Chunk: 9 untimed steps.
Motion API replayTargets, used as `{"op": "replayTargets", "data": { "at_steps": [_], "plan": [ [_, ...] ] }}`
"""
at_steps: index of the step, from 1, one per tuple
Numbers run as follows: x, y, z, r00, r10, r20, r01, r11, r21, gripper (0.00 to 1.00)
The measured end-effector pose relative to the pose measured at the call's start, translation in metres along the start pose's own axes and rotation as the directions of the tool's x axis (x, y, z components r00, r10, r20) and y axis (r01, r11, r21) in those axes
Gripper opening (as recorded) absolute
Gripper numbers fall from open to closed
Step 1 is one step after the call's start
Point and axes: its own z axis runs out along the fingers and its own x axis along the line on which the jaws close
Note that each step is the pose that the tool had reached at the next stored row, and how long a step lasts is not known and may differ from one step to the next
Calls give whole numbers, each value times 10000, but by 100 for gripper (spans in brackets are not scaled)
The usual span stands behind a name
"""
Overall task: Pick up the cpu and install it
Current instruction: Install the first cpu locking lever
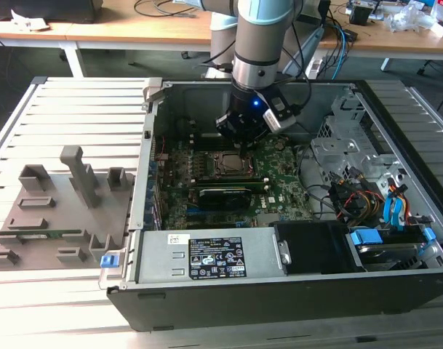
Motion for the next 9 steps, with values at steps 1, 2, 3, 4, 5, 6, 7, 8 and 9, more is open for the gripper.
{"op": "replayTargets", "data": {
  "at_steps": [1, 2, 3, 4, 5, 6, 7, 8, 9],
  "plan": [
    [2, -21, 1, 10000, 0, 0, 0, 10000, -1, 11],
    [4, -42, 1, 10000, 0, 0, 0, 10000, 0, 11],
    [4, -52, 2, 10000, 0, -1, 0, 10000, 1, 11],
    [6, -66, 2, 10000, 0, 0, 0, 10000, 1, 11],
    [8, -92, 3, 10000, 0, 0, 0, 10000, 1, 11],
    [9, -101, 4, 10000, 1, 0, -1, 10000, 3, 11],
    [9, -102, 1, 10000, 1, -3, -1, 10000, 18, 11],
    [8, -102, -4, 10000, -1, -3, 1, 10000, 33, 11],
    [9, -102, -12, 10000, 0, -5, 0, 10000, 52, 11]
  ]
}}
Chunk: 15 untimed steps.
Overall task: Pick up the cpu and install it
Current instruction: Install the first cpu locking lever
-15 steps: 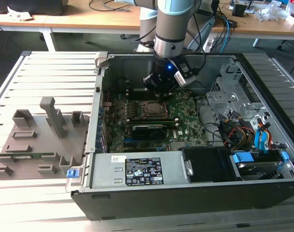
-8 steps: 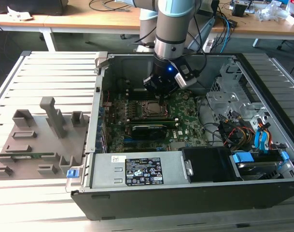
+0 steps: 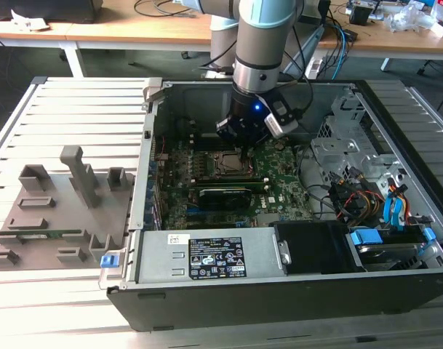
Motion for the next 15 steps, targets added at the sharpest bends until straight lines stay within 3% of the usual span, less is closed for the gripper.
{"op": "replayTargets", "data": {
  "at_steps": [8, 12, 15],
  "plan": [
    [1, -2, -43, 10000, 2, -6, -2, 10000, 87, 11],
    [4, -7, -190, 10000, 3, 14, -3, 9999, 117, 11],
    [4, -9, -239, 10000, 4, 26, -4, 9999, 146, 11]
  ]
}}
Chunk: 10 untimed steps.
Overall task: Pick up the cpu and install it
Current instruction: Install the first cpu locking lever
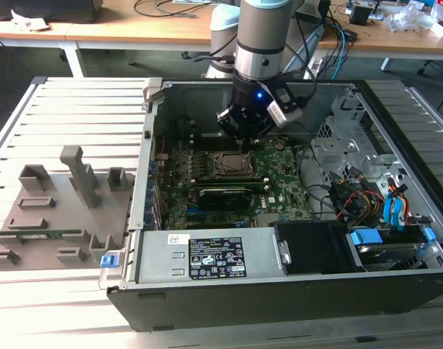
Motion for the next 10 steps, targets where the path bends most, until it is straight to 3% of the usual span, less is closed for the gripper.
{"op": "replayTargets", "data": {
  "at_steps": [10],
  "plan": [
    [3, -10, -185, 10000, 1, -12, -1, 9999, 144, 11]
  ]
}}
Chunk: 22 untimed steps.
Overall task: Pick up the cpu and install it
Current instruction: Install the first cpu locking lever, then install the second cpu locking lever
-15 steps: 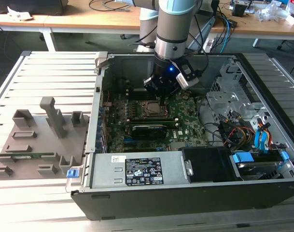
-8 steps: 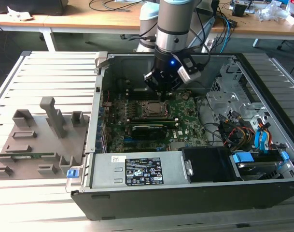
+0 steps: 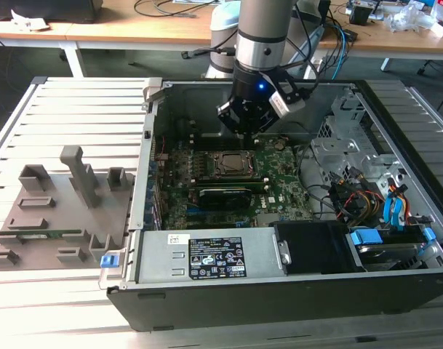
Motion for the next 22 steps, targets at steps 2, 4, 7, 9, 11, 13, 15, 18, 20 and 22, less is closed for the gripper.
{"op": "replayTargets", "data": {
  "at_steps": [2, 4, 7, 9, 11, 13, 15, 18, 20, 22],
  "plan": [
    [0, -3, -43, 10000, 0, -2, 0, 10000, 30, 11],
    [1, -3, -45, 10000, 1, -1, -1, 10000, 31, 11],
    [1, -3, -47, 10000, 0, -2, 0, 10000, 31, 11],
    [1, -3, -47, 10000, 1, -2, -1, 10000, 30, 11],
    [1, -3, -47, 10000, 1, -2, -1, 10000, 31, 11],
    [1, -3, -48, 10000, 1, -2, -1, 10000, 31, 11],
    [1, -3, -48, 10000, 0, -2, 0, 10000, 31, 11],
    [3, -25, -46, 10000, 1, -1, -1, 10000, 31, 11],
    [3, -30, -46, 10000, 1, -3, -1, 10000, 32, 11],
    [3, -35, -46, 10000, 1, -2, -1, 10000, 32, 11]
  ]
}}
